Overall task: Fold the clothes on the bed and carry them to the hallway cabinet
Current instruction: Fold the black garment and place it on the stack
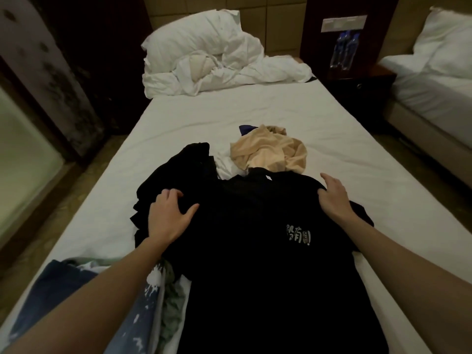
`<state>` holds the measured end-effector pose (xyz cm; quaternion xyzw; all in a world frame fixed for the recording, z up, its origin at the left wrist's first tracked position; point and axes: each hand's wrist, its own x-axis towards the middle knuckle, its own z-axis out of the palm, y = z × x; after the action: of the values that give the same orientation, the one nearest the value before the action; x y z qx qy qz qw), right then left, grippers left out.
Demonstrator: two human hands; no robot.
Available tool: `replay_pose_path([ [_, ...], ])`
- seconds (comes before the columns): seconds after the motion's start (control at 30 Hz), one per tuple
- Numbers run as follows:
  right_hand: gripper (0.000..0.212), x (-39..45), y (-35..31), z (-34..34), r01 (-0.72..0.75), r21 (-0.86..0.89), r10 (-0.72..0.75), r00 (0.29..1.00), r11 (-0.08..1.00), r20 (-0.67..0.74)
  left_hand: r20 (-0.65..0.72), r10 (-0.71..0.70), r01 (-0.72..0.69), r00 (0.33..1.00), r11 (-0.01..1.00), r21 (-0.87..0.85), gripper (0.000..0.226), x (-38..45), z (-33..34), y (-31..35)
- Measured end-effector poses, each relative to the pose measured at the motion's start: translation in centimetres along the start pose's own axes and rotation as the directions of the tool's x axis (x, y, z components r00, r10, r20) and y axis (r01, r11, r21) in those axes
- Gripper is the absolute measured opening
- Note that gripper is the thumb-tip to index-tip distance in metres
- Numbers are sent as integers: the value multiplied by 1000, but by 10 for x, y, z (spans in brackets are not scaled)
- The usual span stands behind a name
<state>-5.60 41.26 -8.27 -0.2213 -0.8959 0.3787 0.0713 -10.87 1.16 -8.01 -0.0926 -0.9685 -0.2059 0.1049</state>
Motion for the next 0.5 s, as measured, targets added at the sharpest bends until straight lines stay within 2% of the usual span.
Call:
replay_pose_path([
  [0.1, 53, -11, 23, -15, -84, -178, 116, 977, 980, 178, 168, -123, 119, 978, 992, 32, 61, -20, -11, -28],
  [0.2, 45, -14, 65, -27, -219, -264, 293, 913, 939, 284, 244, -109, 69, 964, 983, 169, 58, -32, -14, -40],
  [0.27, 27, -9, 94, -28, -246, -252, 317, 900, 936, 300, 212, -37, 6, 977, 989, 145, 39, -35, -14, -38],
  [0.37, 31, -21, 92, -34, -284, -109, 302, 923, 953, 237, 39, 37, -38, 999, 999, 26, 13, -36, -18, -23],
  [0.43, 29, -29, 84, -38, -344, -3, 338, 924, 939, 180, -14, 23, -24, 1000, 999, -40, 13, -37, -25, -11],
  [0.5, 24, -26, 90, -39, -398, 52, 386, 908, 916, 165, -2, -15, 15, 1000, 995, -103, 20, -38, -31, 1],
])
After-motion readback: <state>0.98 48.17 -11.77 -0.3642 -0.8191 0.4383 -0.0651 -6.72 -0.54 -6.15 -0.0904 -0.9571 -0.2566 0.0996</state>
